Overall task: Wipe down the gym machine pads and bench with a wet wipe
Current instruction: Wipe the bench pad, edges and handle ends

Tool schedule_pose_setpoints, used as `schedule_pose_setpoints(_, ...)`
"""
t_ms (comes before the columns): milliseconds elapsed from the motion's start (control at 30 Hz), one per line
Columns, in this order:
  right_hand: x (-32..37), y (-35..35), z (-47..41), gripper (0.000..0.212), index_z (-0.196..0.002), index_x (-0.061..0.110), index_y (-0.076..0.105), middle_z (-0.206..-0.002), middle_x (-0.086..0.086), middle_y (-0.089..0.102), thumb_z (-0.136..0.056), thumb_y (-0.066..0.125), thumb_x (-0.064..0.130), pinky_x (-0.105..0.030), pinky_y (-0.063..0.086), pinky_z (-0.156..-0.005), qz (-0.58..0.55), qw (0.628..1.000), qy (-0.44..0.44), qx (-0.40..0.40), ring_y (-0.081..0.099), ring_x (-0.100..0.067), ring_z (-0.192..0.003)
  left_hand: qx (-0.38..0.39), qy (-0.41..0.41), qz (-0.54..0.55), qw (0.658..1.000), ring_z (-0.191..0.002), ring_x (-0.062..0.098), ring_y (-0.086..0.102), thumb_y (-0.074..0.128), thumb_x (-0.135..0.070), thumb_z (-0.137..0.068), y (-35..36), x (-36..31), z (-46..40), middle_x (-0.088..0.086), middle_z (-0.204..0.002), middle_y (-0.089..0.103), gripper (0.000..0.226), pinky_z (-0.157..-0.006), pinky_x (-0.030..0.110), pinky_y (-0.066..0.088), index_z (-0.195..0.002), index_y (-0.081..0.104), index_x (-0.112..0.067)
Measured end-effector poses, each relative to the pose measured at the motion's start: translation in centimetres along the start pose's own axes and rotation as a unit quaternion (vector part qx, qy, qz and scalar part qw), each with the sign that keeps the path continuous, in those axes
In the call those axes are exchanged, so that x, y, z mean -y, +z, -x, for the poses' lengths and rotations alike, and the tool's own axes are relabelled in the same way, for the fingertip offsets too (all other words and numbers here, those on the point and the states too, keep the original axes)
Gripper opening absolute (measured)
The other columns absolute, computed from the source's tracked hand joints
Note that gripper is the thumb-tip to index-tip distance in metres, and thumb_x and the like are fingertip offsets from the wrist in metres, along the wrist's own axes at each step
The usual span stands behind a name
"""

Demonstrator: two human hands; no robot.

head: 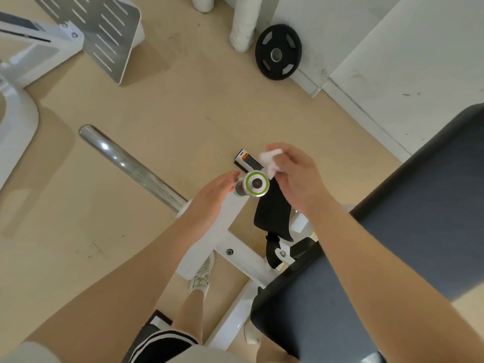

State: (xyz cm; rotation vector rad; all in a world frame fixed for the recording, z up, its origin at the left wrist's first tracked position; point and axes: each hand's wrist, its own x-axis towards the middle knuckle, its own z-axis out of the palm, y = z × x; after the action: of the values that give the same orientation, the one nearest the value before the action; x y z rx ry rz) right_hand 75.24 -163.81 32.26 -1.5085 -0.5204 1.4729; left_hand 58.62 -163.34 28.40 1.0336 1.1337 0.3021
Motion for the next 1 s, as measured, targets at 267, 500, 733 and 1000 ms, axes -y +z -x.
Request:
schedule_pose_setpoints(267, -8.1, 5.3, 3.3, 0.036, -0.125, -0.003, 0.047, -0.119, -0.016, 0.056, -0.09, 0.05, -0.005, -0.027, 0.048, -0.084, -0.277, 0.894, 0.26, -0.237, 0.058, -0.023, -0.104, -0.022, -0.041, 0.087, 0.995, -0.101, 0.01, 0.057, 0.014, -0.045, -0.099, -0.5, -1.4, -0.5, -0.004, -0.101, 0.063, 0.049, -0.092, 0.023, 0.037, -0.117, 0.051, -0.018)
schedule_pose_setpoints(500, -6.0, 6.5, 3.9, 0.009, -0.088, -0.001, 0.053, -0.08, -0.015, 0.055, -0.091, 0.047, -0.006, -0.023, 0.054, -0.061, -0.5, 0.805, 0.232, -0.219, 0.056, -0.018, -0.067, -0.082, 0.015, -0.046, 0.995, -0.116, 0.005, 0.046, 0.023, -0.04, -0.099, -1.4, -0.3, 2.1, -0.006, -0.122, 0.055, 0.044, -0.092, 0.027, 0.029, -0.113, 0.06, -0.022)
schedule_pose_setpoints(733, -2.9, 2.5, 13.0, 0.021, -0.095, 0.01, 0.06, -0.07, -0.002, 0.065, -0.095, 0.041, 0.0, -0.017, 0.053, -0.056, -0.437, 0.888, 0.06, -0.131, 0.062, -0.007, -0.059, -0.159, 0.301, -0.199, 0.919, -0.106, 0.002, 0.045, 0.045, -0.01, -0.087, 1.4, -6.1, 5.3, -0.007, -0.116, 0.05, 0.032, -0.087, -0.003, 0.026, -0.117, 0.054, -0.006)
schedule_pose_setpoints(1000, -3.0, -7.2, 23.6, 0.025, -0.095, 0.0, 0.064, -0.092, -0.012, 0.066, -0.09, 0.04, -0.005, -0.025, 0.055, -0.079, -0.354, 0.906, -0.058, -0.225, 0.065, -0.019, -0.087, 0.262, 0.165, -0.255, 0.916, -0.096, 0.012, 0.062, 0.043, -0.021, -0.096, 15.0, -6.3, 9.9, -0.004, -0.1, 0.065, 0.019, -0.091, 0.031, 0.05, -0.098, 0.06, -0.028)
